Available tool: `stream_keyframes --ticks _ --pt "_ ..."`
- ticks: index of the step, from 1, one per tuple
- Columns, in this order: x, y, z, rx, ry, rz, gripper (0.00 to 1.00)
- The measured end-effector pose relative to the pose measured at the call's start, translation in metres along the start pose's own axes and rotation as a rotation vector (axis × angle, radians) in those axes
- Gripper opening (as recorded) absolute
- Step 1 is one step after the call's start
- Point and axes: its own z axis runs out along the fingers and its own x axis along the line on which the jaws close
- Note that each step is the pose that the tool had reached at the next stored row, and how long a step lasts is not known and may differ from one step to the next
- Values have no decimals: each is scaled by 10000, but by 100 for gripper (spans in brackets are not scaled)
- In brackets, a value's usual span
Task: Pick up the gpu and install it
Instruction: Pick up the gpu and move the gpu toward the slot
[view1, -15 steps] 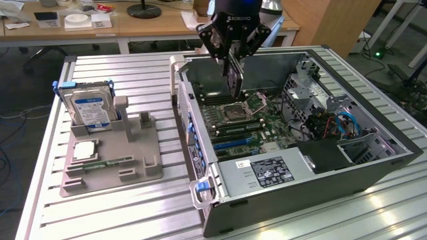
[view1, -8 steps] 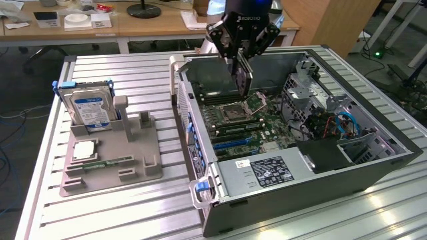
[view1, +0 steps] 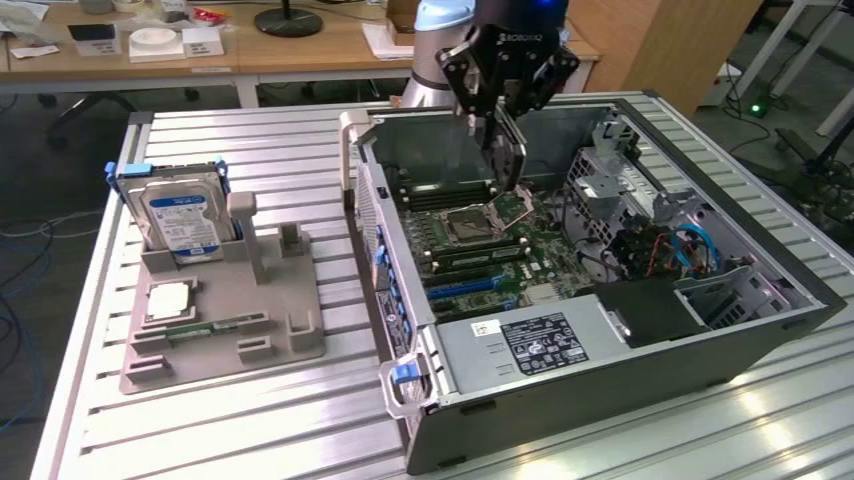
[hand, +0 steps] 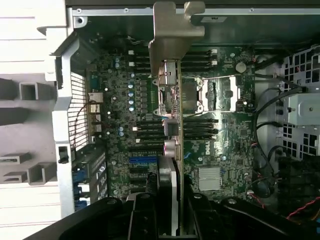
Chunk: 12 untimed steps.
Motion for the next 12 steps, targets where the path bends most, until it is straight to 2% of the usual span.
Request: stream_keyframes --ticks 1,12 --pt "-62 3 2 1 1 -2 28" --pt "-433 24 18 0 0 0 28"
